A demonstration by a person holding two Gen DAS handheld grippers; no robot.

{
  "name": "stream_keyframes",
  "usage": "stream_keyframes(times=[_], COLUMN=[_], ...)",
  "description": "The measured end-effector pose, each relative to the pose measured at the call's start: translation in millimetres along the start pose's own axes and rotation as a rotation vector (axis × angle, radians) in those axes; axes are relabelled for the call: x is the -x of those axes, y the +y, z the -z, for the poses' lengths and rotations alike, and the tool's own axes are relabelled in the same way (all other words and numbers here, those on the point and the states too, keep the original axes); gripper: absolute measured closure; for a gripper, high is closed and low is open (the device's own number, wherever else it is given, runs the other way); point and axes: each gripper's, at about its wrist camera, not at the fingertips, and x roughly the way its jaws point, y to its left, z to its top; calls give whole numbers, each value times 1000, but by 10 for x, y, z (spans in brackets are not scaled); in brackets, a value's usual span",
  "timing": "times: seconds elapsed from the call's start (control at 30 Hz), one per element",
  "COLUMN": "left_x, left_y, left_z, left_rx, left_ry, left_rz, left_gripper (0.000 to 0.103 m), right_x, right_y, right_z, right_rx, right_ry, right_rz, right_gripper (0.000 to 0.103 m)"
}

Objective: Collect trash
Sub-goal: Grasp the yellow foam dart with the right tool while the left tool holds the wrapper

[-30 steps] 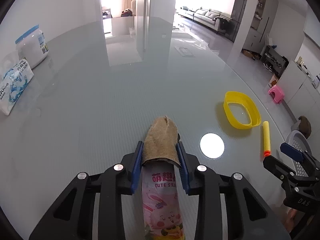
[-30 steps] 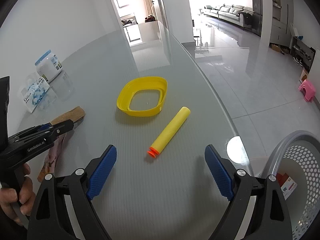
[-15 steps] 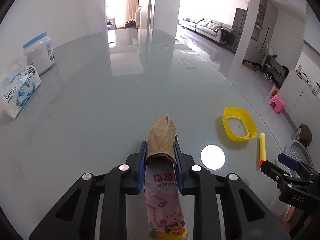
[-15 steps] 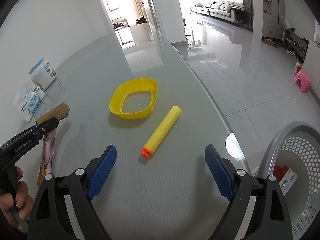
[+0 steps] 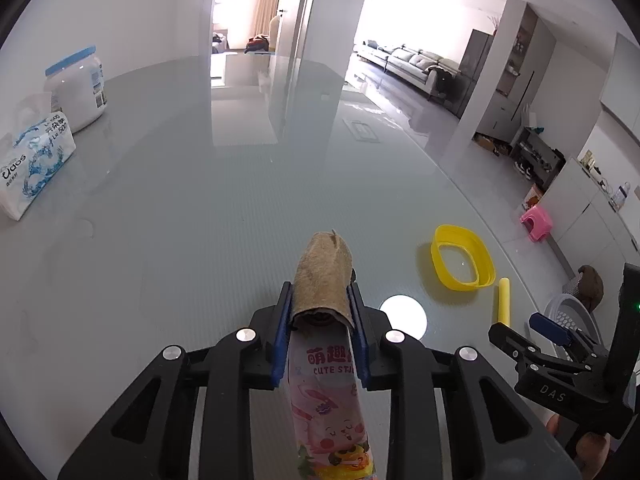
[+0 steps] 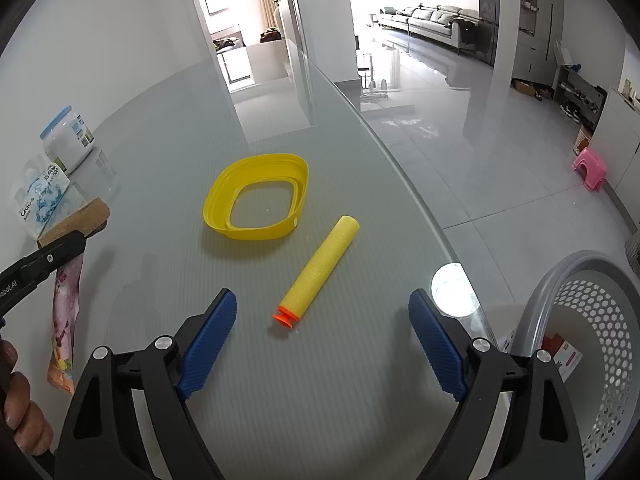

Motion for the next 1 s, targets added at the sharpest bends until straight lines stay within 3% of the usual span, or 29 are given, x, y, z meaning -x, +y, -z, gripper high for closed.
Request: stream_keyframes(times=[0.17,0.27,0.33,0.67,1.0], left_x=[-8,-4,8,120,352], left_y=[23,21,22,-5,-331], left_z=[20,21,16,32,232], left_rx=[13,14,15,2,-85], left_ry=[5,2,-5,-51,-101], left_rz=[-1,-2,1,-27,-57], left_gripper=[76,76,76,76,76], right_x=[4,12,9,119,486], right_y=[25,43,72,-10,-267], right_z=[3,-2,5,71,268], right_rx=[19,38,47,30,-12], right_ry=[-14,-21,-23,-50,-75], right_rz=[19,22,13,-35,-54], right_gripper=[42,67,91,91,91])
